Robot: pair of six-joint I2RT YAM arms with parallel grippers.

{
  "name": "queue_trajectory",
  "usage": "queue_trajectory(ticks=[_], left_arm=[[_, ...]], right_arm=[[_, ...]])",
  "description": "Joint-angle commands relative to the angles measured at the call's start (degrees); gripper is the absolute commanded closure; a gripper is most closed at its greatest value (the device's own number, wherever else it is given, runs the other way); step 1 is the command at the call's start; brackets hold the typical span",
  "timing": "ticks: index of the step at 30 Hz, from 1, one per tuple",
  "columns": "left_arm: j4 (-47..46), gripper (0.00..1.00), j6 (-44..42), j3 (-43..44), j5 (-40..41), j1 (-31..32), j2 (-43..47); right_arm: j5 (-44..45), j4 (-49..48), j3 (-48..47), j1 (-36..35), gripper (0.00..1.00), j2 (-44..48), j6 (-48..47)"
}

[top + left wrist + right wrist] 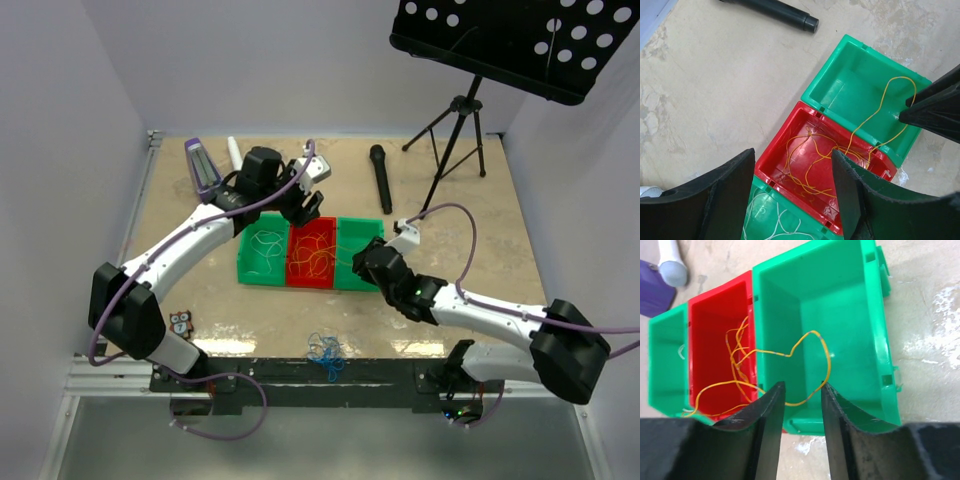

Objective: Untangle the cables

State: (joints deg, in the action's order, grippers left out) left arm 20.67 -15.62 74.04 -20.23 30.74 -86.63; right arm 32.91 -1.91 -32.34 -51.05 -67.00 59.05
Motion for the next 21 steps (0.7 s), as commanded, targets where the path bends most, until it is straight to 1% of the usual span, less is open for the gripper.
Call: queue_trajectory(ticks=[1, 4, 7, 9, 11, 16, 21], left_arm=[[-1.5, 0.33, 0.7, -1.4, -0.4, -0.7, 2.6], [-2.8, 0.34, 1.6, -1.7, 0.7, -1.4, 3.3], [-4.2, 0.35, 3.0, -1.7, 1.0, -3.0, 3.8], [-4.6, 0.35, 3.6, -1.7, 0.6, -3.9, 4.0], [-4.8, 0.35, 3.9, -2.0, 0.4, -4.9, 4.4], [-5.6, 0.36, 4.6, -3.1, 0.0, -5.8, 5.5], [-6.4, 0.36, 5.1, -4.5, 0.0, -6.7, 6.9]], right_arm=[[5.8, -4.1, -2.5, 0.1, 0.64, -1.5, -1.9], [7.3, -5.1, -5.7, 0.1, 0.79, -2.2, -6.8], [6.7, -6.9, -8.3, 0.0, 0.90, -2.7, -10.6], [5.9, -8.1, -9.8, -0.2, 0.94, -3.4, -12.7], [4.9, -9.3, -11.0, -0.7, 0.97, -4.6, -14.4], [0.4, -13.3, -14.3, -1.2, 1.00, -10.4, -16.5], [-3.5, -14.7, -19.0, -2.1, 1.00, -18.5, -17.1]])
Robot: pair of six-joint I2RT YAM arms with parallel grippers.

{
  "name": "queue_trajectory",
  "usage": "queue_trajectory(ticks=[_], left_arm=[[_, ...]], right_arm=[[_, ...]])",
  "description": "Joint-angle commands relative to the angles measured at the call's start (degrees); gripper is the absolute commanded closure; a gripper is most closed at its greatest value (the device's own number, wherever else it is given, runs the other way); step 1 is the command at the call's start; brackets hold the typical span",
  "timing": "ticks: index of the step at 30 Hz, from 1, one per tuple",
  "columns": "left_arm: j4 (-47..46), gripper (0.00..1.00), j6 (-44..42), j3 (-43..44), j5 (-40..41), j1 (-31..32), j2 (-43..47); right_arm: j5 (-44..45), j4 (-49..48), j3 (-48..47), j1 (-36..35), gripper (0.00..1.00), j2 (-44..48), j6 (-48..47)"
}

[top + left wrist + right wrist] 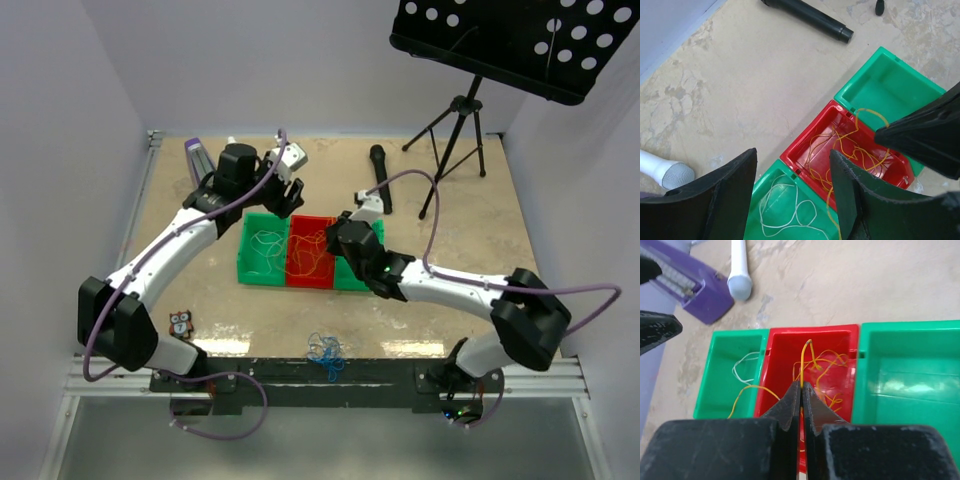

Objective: Untangle the cables

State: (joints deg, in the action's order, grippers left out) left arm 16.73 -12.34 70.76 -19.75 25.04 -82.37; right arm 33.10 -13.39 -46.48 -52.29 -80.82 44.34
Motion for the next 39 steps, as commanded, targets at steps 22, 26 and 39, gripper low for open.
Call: queue_trajectory(ticks=[22, 26, 39], left_arm=[[-2.6, 0.37, 0.9, -4.3, -1.0, -2.1, 4.9], [-2.4, 0.37, 0.6, -4.3, -0.7, -2.1, 5.3], [-1.6, 0.37, 1.2, -5.5, -1.2, -2.2, 5.3]], right_arm=[[-3.0, 13.1, -20.7, -1.8, 1.00, -28.1, 4.3], [-1.8, 15.6, -20.7, -2.0, 0.90, -27.6, 5.0], [-3.3, 16.9, -23.9, -1.8, 0.52, -15.4, 2.1]])
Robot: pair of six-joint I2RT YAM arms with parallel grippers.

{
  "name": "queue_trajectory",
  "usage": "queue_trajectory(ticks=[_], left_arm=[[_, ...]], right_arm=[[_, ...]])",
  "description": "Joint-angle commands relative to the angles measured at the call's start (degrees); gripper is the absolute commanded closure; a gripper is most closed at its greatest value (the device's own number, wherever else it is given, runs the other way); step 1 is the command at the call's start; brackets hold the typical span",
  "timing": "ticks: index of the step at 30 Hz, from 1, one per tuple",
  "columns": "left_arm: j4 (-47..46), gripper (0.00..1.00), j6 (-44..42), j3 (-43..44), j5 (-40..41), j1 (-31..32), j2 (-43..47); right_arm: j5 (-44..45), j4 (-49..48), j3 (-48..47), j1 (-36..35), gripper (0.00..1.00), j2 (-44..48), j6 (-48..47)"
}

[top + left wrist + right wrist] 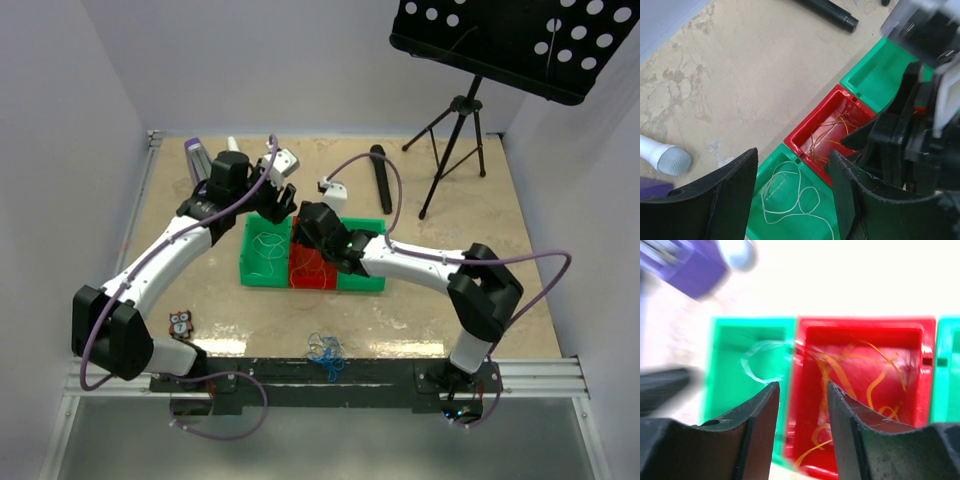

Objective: Untangle the cables

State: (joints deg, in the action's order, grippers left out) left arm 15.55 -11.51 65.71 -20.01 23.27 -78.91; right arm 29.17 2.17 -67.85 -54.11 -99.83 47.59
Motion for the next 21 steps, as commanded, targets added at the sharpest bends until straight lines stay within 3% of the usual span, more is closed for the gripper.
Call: queue_trajectory(ticks=[1, 3, 6, 12, 21], left_arm=[[-0.4, 0.37, 0.2, -0.7, -0.8, -0.4, 1.8], [-0.4, 0.37, 0.1, -0.8, -0.8, -0.4, 1.8], [-0.5, 0.37, 0.0, -0.8, -0.7, -0.4, 1.7], [0.0, 0.37, 0.6, 0.3, -0.9, -0.9, 1.3], [1.2, 0.36, 2.3, 3.5, -2.6, -3.2, 0.1]], right_arm=[[0.5, 1.4, -2.0, -0.1, 0.49, 4.5, -1.4], [0.2, 1.7, -0.9, 0.0, 0.43, 6.0, -1.5], [1.2, 2.1, 1.6, -0.3, 0.42, 8.1, -2.1], [-3.7, -7.6, 14.6, -3.1, 0.41, 18.2, -12.8], [-6.9, -11.8, 22.8, -15.5, 0.41, 20.7, -21.7]])
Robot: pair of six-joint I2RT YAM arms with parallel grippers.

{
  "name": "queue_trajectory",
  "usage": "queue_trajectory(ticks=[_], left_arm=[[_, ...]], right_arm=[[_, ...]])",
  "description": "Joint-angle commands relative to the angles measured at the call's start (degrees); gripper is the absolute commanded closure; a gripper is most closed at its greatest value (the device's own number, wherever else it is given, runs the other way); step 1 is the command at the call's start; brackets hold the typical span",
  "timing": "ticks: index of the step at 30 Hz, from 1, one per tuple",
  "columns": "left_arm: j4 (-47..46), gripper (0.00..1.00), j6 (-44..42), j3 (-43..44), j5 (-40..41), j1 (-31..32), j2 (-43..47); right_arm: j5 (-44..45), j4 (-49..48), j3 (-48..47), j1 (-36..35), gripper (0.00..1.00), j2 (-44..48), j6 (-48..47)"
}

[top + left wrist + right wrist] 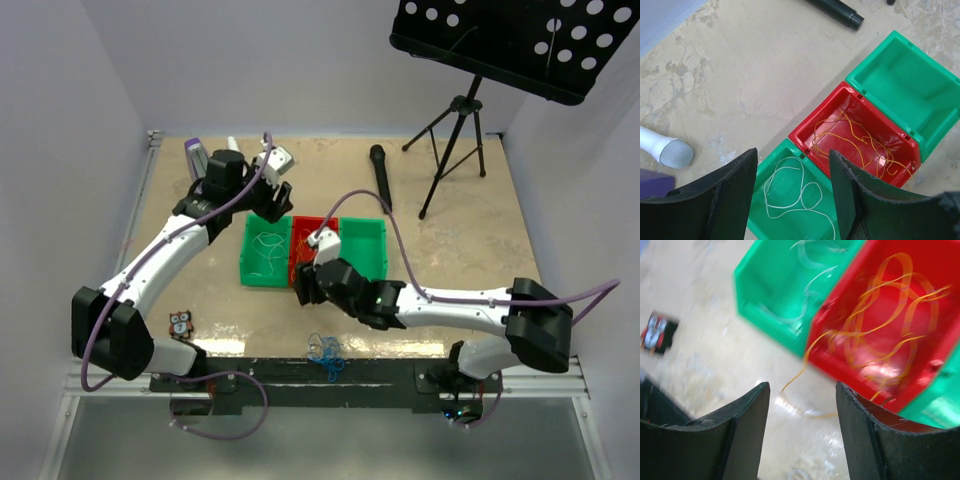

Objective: Untangle the cables

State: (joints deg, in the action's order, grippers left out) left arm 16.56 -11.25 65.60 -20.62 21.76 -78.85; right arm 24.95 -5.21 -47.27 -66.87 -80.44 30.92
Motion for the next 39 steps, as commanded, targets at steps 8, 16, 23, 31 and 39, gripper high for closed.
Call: queue_trajectory(ticks=[8, 16, 23, 31, 39], left_arm=[[0.6, 0.36, 3.4, 4.9, -4.2, -4.3, -0.3], [0.4, 0.36, 3.9, 4.2, -5.5, -5.3, 0.4], [-0.3, 0.36, 4.2, 3.5, -5.9, -5.8, 0.7], [-0.2, 0.36, 4.1, 3.1, -6.0, -5.9, 1.6], [-0.7, 0.36, 5.1, 2.4, -6.8, -5.9, 2.0]], right_arm=[[-3.7, -5.7, 0.5, -4.9, 0.43, -5.3, -7.6], [-1.9, -6.7, -1.2, -7.0, 0.44, -13.1, -8.1], [0.4, -7.2, -2.4, -7.4, 0.55, -17.1, -7.3], [5.7, -5.6, -4.1, -7.7, 1.00, -7.9, -8.4], [4.1, -4.5, -7.9, -2.5, 1.00, -3.8, -13.2]])
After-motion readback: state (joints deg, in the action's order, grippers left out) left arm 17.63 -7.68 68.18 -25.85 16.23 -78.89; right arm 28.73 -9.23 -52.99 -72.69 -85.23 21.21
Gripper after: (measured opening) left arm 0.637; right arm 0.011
